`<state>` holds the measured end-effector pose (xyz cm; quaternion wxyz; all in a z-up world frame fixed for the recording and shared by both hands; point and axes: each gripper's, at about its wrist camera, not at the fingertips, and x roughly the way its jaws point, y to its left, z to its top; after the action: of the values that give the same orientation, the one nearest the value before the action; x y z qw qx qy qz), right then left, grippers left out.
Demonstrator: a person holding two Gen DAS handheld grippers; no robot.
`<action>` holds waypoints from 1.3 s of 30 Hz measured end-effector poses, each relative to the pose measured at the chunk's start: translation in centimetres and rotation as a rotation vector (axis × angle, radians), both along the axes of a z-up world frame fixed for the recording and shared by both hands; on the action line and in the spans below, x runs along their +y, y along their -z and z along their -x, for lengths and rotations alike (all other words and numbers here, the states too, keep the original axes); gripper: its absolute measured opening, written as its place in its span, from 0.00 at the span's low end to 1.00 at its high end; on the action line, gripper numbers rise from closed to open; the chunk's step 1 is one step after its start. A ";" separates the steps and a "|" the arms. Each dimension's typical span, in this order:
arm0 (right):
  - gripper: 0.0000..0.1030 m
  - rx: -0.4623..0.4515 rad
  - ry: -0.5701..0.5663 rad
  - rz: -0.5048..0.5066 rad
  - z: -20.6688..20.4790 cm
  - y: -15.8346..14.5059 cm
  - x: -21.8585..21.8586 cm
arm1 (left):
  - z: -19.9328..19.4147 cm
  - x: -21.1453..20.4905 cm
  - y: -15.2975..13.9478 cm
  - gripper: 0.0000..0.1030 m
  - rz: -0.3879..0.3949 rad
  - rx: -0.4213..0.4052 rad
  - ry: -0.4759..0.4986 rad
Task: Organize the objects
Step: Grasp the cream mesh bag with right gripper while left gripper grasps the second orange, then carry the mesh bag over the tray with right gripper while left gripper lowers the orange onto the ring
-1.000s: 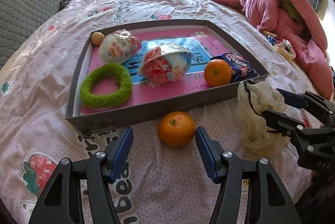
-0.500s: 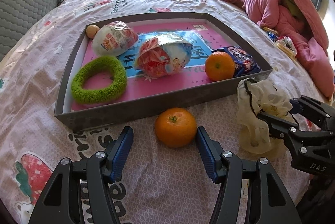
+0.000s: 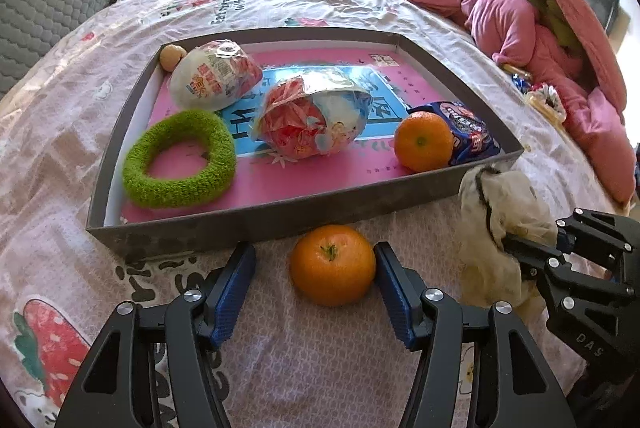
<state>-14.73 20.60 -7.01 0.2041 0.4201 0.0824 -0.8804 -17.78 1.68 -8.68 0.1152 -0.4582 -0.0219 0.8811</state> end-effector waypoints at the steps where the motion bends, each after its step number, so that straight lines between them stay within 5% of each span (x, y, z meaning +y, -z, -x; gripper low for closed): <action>1: 0.14 0.004 -0.002 -0.003 -0.1 0.0 -0.1 | 0.0 0.0 0.0 0.51 -0.006 0.000 0.002; 3: 0.14 0.007 -0.006 -0.004 -0.1 0.0 -0.2 | -0.1 0.1 -0.1 0.38 -0.022 0.003 0.015; 39: 0.14 0.165 0.038 0.205 2.1 -6.0 0.6 | -1.0 -2.5 -6.1 0.38 0.005 0.196 -0.043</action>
<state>-16.79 21.24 -1.04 0.2216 0.3250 0.0007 -0.9194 -16.76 -0.83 -2.56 0.0965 -0.3693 -0.0181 0.9241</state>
